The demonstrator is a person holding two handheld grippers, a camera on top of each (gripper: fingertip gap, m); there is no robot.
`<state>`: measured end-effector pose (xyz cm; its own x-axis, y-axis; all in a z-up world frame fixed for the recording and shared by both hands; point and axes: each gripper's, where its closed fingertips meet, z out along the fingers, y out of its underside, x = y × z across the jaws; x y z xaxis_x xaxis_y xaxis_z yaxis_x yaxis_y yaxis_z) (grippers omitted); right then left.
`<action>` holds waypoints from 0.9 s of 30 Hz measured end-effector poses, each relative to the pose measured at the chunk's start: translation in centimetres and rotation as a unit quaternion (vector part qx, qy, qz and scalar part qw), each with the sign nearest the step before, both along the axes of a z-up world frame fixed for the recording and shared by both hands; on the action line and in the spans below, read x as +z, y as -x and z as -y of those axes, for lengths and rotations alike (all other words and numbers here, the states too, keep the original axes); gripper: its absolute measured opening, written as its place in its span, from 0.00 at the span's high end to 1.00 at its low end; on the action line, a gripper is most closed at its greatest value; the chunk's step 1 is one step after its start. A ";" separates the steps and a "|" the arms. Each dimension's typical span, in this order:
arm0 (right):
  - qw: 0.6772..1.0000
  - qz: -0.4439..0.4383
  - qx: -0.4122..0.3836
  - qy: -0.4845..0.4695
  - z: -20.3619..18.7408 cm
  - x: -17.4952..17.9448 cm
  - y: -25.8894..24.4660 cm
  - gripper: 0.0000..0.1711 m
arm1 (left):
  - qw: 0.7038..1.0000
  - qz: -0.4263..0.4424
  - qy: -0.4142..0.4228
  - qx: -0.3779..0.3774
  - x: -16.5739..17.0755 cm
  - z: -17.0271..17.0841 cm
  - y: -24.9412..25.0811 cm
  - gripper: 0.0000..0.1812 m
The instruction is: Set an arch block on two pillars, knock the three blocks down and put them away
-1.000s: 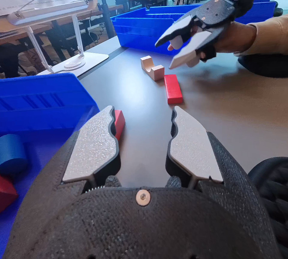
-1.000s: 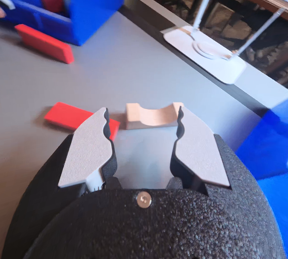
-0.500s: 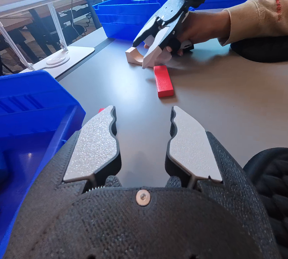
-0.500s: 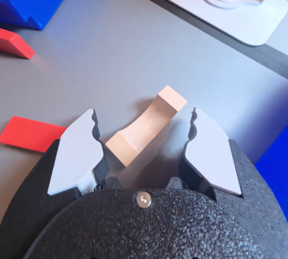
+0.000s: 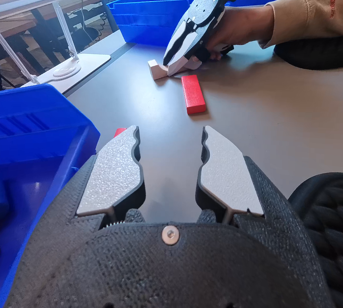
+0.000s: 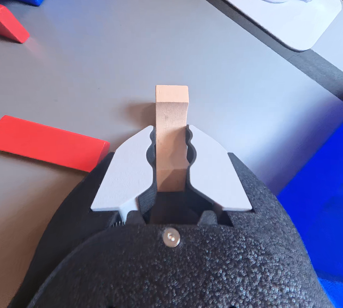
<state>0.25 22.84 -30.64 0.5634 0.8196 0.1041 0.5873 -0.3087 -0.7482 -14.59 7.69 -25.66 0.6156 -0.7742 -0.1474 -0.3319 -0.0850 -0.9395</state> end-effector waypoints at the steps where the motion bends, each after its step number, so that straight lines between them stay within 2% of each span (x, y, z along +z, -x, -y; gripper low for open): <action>1: 1.000 -0.009 0.003 -0.009 0.1 0.5 0.0 0.82 | 1.000 -0.001 0.000 -0.001 0.0 0.0 0.0 0.64; 3: 0.998 -0.036 0.013 -0.053 0.3 2.7 0.2 0.82 | 1.000 -0.004 0.000 -0.003 -0.1 0.1 -0.1 0.65; 5: 0.990 -0.077 0.009 -0.122 0.3 6.6 -0.2 0.82 | 1.000 -0.007 -0.001 -0.005 -0.1 0.2 -0.2 0.65; 8: 0.967 -0.135 -0.058 -0.210 -1.2 12.8 -4.3 0.82 | 1.000 -0.010 -0.001 -0.007 -0.2 0.3 -0.3 0.65; 10: 0.955 -0.143 -0.125 -0.228 -3.1 14.6 -8.8 0.82 | 1.000 -0.010 0.001 -0.006 -0.2 0.2 -0.2 0.65; 12: 0.950 -0.128 -0.189 -0.213 -5.3 13.7 -13.4 0.82 | 1.000 -0.008 0.002 -0.006 -0.2 0.2 -0.2 0.65; 14: 0.951 -0.096 -0.236 -0.173 -7.2 10.8 -17.2 0.82 | 1.000 -0.006 0.003 -0.005 -0.2 0.1 -0.2 0.66; 18: 0.942 -0.004 -0.303 -0.146 -9.6 6.6 -22.5 0.82 | 1.000 -0.005 0.003 -0.002 -0.2 0.0 -0.1 0.66; 22: 0.926 0.046 -0.346 -0.147 -9.8 6.7 -25.3 0.82 | 1.000 -0.009 0.002 -0.003 -0.2 0.0 -0.1 0.66; 27: 0.901 0.069 -0.371 -0.212 -9.4 9.4 -26.9 0.76 | 1.000 -0.012 0.001 -0.006 -0.3 0.1 -0.1 0.66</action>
